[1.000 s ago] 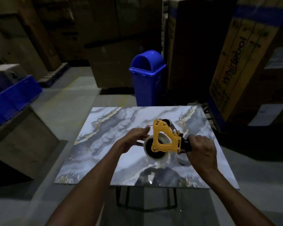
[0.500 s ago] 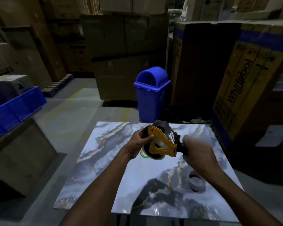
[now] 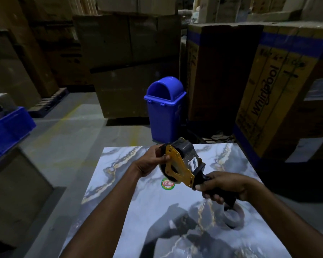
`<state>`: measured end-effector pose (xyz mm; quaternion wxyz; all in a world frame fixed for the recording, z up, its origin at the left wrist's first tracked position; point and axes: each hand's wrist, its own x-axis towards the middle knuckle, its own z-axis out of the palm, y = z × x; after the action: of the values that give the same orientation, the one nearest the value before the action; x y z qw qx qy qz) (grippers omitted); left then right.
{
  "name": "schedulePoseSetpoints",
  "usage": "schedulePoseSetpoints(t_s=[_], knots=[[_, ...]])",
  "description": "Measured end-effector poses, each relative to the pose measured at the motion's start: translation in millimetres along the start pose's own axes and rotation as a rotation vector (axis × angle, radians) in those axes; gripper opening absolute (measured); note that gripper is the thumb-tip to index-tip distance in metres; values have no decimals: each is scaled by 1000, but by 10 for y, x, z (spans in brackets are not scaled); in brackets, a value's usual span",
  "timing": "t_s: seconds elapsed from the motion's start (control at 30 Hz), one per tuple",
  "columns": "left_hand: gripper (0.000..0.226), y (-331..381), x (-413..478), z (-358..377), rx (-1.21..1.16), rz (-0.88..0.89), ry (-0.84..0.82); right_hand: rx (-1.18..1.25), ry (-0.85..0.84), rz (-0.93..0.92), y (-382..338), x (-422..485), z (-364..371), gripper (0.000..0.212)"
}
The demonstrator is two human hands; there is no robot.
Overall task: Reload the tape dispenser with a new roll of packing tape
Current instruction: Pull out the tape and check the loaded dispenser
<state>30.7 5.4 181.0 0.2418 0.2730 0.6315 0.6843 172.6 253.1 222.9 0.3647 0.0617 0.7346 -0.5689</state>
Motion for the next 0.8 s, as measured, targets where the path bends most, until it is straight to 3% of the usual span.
schedulePoseSetpoints(t_s=[0.17,0.27,0.47,0.57,0.67,0.8], knots=[[69,66,103,-142,194,49,117,15,227,-132,27,229,104,3],[63,165,143,-187,377,63,266,-11,404,-187,53,350,137,6],[36,333,302,-154,471,160,523,-82,691,-218,7,438,66,16],[21,308,330,-76,355,75,520,-184,789,-277,18,447,45,25],[13,298,331,-9,156,10,473,-98,806,-289,8,458,54,24],[26,329,347,85,-141,-27,475,31,778,-316,-1,511,72,28]])
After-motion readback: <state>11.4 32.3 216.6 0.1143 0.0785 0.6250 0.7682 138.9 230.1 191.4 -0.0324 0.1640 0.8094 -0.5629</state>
